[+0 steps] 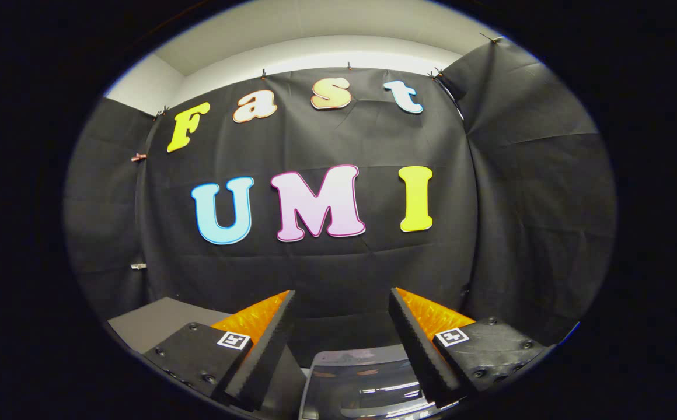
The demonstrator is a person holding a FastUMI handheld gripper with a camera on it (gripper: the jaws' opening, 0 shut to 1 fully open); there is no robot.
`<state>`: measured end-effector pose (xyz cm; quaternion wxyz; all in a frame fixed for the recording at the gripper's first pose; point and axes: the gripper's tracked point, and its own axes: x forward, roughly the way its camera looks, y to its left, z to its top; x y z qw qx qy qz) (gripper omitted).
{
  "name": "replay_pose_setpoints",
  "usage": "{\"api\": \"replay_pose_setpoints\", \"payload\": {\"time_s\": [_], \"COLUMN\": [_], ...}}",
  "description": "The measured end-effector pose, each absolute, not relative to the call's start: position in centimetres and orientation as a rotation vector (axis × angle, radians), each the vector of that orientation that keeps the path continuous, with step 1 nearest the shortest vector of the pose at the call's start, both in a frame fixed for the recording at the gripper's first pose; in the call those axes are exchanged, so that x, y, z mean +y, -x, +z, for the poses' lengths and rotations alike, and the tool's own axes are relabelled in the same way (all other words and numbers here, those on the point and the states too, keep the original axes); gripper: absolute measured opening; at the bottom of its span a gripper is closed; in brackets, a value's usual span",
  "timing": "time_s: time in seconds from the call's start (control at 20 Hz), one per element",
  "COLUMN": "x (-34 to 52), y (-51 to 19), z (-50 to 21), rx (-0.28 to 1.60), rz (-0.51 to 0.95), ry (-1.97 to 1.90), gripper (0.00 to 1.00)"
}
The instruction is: Put the clothes into the washing machine and then close the washing machine lid.
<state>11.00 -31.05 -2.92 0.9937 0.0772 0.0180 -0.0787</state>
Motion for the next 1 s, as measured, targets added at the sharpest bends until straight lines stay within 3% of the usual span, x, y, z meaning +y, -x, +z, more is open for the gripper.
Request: {"api": "replay_pose_setpoints", "payload": {"time_s": [1.0], "x": [-24.3], "y": [-10.0], "z": [-0.3], "rx": [-0.004], "rz": [-0.050], "ry": [-0.134], "gripper": [0.99]}}
